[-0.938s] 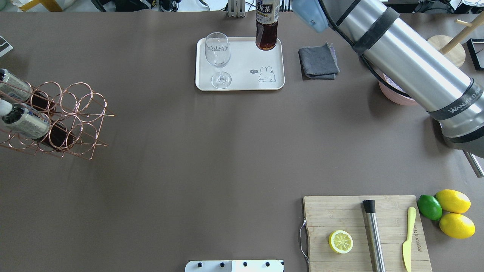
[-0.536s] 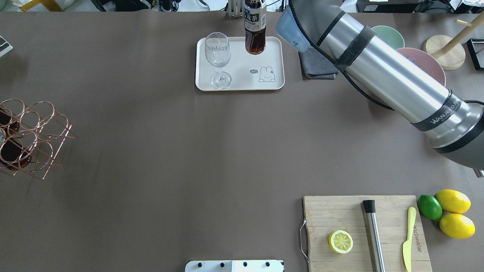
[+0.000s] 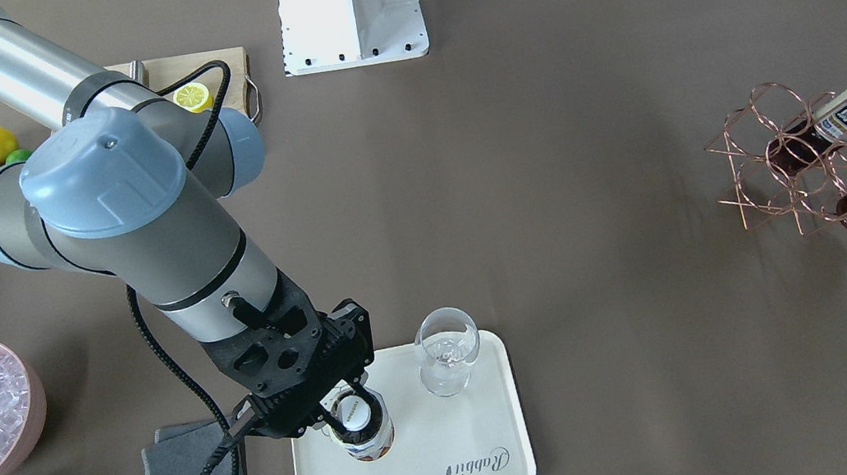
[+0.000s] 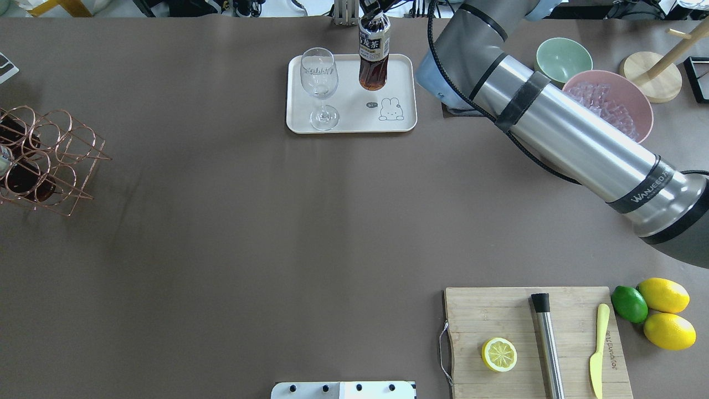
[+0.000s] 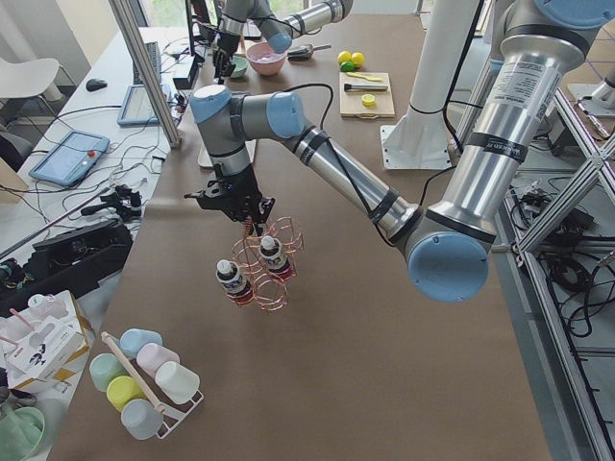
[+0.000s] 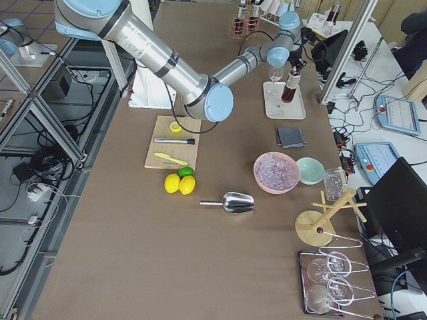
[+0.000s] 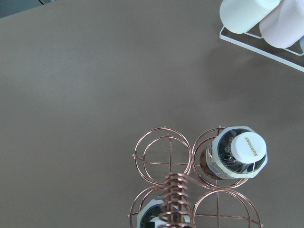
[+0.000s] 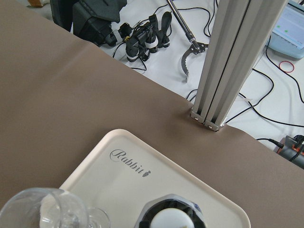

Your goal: Take tea from basket to plate

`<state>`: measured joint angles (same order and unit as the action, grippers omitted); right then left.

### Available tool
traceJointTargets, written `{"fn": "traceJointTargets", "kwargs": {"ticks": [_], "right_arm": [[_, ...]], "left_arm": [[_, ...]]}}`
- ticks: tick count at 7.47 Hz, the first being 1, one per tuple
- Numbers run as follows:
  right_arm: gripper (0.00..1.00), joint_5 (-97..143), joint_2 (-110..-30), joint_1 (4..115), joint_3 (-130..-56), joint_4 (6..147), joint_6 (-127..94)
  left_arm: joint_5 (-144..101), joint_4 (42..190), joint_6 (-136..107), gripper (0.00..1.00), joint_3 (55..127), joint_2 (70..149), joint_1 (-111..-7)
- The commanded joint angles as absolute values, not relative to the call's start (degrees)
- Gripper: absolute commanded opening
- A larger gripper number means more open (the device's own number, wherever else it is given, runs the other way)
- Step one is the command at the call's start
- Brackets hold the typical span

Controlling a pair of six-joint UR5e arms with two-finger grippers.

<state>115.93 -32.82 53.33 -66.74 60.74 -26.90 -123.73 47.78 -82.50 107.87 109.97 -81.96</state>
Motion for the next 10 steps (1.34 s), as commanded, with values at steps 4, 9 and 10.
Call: {"fn": "traceJointTargets", "kwargs": {"ticks": [4,9,10], "right_arm": [[0.00,113.38,-38.93,52.30,-66.71,47.12,-29.88],[0.00,111.18,-40.78,51.24,-66.97,43.60,-30.23],[0.00,111.18,-40.87,51.24,-67.15,43.59,-30.50]], "left_arm": [[-123.40,60.19,-78.31,0.00,85.72,120.31,-85.25],[-123.40,65.82,-80.32,0.00,81.13,120.59,-84.73],[-123.40,66.09,-80.85,0.00,81.12,120.50,-84.64]]}}
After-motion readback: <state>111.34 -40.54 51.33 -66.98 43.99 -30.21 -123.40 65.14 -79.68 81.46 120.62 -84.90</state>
